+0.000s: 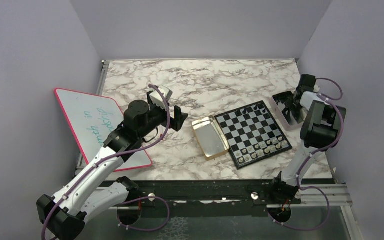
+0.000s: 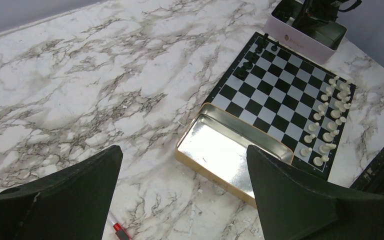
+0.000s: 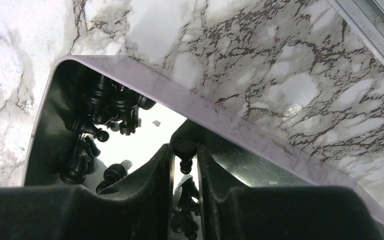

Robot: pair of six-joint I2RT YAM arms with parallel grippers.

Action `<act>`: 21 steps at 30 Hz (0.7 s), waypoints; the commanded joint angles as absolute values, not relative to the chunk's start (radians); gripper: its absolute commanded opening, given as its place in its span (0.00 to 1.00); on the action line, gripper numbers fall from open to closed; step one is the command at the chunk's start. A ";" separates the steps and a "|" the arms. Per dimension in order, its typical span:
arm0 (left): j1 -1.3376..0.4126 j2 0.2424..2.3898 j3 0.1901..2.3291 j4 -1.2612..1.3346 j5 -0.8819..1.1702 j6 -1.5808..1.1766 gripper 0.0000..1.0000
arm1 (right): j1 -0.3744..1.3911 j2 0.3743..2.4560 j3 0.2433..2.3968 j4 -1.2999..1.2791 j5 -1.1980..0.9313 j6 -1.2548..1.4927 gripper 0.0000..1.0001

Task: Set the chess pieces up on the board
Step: Pick up the chess piece from the storage box.

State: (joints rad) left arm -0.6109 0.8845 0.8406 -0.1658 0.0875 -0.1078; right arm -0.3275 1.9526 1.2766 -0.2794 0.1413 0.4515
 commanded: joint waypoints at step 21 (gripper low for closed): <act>-0.615 0.870 0.831 -0.141 0.080 -0.091 0.93 | -0.332 1.903 1.292 -0.338 0.170 0.455 0.14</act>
State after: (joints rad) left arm -0.6109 0.8841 0.8387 -0.1658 0.0875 -0.1043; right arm -0.3275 1.9545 1.2915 -0.2913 0.1535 0.4385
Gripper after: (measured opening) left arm 0.935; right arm 0.217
